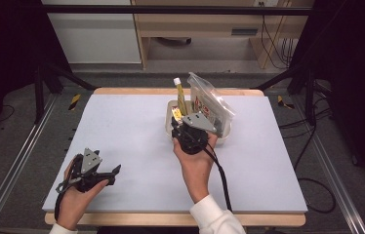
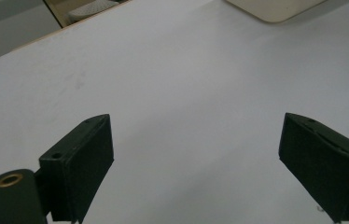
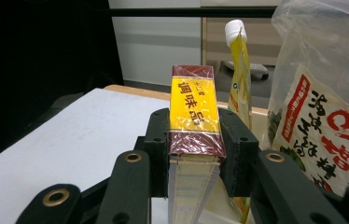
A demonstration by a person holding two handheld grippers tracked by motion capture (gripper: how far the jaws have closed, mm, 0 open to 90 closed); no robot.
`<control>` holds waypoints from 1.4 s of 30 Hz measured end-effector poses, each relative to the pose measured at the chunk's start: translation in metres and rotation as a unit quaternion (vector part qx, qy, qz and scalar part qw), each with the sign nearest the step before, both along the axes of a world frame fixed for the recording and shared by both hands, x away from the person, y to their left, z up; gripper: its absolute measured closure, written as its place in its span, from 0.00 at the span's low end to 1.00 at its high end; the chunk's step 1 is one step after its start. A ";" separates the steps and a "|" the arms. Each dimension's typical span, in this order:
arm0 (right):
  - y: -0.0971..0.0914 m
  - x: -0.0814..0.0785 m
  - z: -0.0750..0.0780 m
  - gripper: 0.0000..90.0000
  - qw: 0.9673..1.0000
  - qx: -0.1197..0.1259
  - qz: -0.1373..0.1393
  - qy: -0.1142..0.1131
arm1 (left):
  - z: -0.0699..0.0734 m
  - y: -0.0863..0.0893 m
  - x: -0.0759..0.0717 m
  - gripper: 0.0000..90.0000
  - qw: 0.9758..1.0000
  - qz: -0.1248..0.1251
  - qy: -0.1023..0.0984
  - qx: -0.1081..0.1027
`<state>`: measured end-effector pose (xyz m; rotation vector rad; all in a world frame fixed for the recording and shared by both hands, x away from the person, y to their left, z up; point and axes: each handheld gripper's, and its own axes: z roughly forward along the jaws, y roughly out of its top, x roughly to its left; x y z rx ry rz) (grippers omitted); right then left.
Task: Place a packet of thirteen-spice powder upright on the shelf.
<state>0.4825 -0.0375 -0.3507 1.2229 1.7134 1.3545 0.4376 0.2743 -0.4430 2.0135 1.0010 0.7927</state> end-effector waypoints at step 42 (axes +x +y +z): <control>0.016 0.022 -0.026 0.75 0.996 0.050 -0.069 -0.035 | 0.000 -0.004 -0.001 0.11 1.000 -0.012 0.002 0.004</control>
